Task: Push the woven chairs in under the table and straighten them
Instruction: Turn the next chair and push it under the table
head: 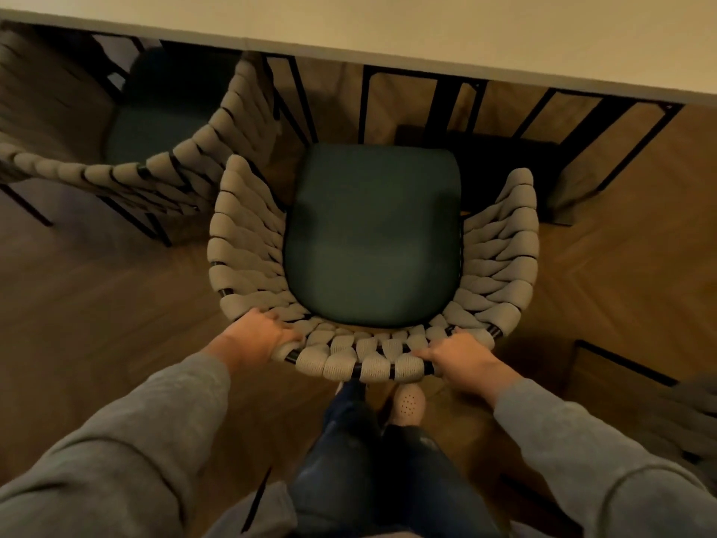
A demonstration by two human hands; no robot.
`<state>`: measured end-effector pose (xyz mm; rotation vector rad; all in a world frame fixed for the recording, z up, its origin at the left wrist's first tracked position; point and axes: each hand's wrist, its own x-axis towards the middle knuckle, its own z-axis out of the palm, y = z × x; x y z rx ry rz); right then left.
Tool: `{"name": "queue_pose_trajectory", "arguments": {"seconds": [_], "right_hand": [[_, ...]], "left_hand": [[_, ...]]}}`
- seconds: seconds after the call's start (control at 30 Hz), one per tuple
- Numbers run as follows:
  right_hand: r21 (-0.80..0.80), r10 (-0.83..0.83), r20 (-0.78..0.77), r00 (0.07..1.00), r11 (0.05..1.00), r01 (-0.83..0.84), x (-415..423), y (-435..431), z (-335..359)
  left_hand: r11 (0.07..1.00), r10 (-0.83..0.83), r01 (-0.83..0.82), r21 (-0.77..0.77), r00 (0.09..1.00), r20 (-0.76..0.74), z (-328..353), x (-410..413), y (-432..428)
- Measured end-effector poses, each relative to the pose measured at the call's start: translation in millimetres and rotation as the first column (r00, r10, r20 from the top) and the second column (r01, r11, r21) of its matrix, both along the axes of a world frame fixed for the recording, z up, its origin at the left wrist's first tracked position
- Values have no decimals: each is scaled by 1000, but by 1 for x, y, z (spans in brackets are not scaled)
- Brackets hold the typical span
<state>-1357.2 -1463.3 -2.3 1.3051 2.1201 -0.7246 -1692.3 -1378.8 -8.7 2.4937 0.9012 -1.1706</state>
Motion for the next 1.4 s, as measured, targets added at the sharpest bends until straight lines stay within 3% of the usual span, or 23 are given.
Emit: {"name": "queue_pose_trajectory", "arguments": {"seconds": [0.27, 0.7, 0.87, 1.17, 1.4], "right_hand": [[59, 78, 48, 996, 995, -81, 11, 45, 18], [-37, 48, 119, 992, 998, -43, 83, 52, -2], [9, 25, 95, 995, 1000, -26, 92, 61, 1], [99, -130, 14, 991, 987, 128, 56, 87, -18], [141, -165, 20, 986, 977, 161, 42, 141, -7]], "left_hand": [[996, 76, -72, -48, 993, 94, -2, -2, 21], [996, 65, -50, -72, 973, 220, 2, 68, 15], [996, 42, -25, -84, 979, 198, 8, 76, 31], [989, -138, 134, 65, 989, 62, 12, 55, 114], [990, -104, 103, 99, 995, 1, 3, 53, 170]]}}
